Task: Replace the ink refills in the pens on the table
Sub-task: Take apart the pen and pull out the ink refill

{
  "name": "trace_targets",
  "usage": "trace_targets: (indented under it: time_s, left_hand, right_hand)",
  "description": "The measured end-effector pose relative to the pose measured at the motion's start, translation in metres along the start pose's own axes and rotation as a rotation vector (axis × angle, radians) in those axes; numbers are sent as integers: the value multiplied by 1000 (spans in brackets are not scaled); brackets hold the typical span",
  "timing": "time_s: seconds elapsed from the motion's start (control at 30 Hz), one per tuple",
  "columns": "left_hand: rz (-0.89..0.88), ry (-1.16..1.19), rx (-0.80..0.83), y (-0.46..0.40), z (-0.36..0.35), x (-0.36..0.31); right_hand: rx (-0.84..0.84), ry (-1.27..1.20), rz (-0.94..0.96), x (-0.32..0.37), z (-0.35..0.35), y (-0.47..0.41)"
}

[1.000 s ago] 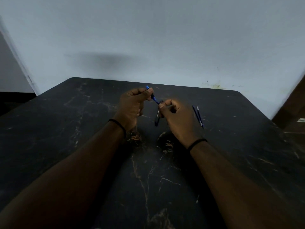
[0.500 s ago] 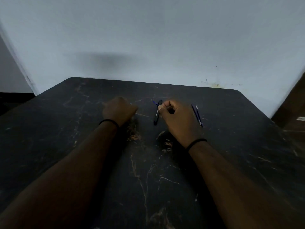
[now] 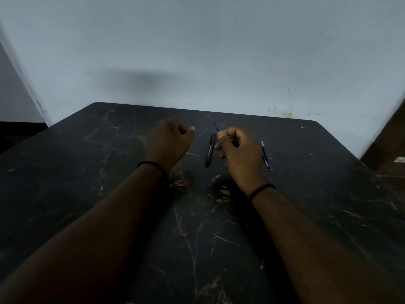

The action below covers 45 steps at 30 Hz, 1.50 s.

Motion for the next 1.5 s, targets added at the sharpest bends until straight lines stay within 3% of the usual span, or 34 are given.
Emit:
trace_targets:
  time_s: [0.07, 0.13, 0.23, 0.37, 0.53, 0.73, 1.0, 1.2, 1.5]
  left_hand:
    - [-183, 98, -18, 9, 1, -25]
    - [-319, 133, 75, 19, -5, -44]
    - [-388, 146, 194, 29, -16, -60]
    - [-397, 236, 241, 35, -18, -69]
    - [-345, 216, 203, 34, -22, -63]
    - [-276, 56, 236, 28, -28, -44]
    - [-228, 48, 161, 24, -23, -42]
    - [-232, 86, 165, 23, -24, -40]
    - [-193, 93, 141, 20, -23, -35]
  right_hand:
    - [-71, -89, -4, 3, 4, -2]
    - [-144, -140, 16, 6, 9, -4]
    - [-219, -212, 51, 11, 13, -7]
    - [-177, -328, 18, 14, 8, -7]
    - [-148, -221, 131, 23, 7, 1]
    - [-350, -179, 586, 59, 30, 8]
    - [-624, 148, 526, 35, 62, -15]
    - [-509, 67, 288, 7, 65, -28]
    - [-165, 154, 89, -13, 38, -28]
Point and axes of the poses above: each hand's wrist, its own y-axis away from the middle knuckle, its own z-axis out of the back of the hand, x = y × z, the point moved 5 cm from there along -y, towards the middle knuckle, and after that the axes turned 9 degrees about -x, right-handed, at the moved point
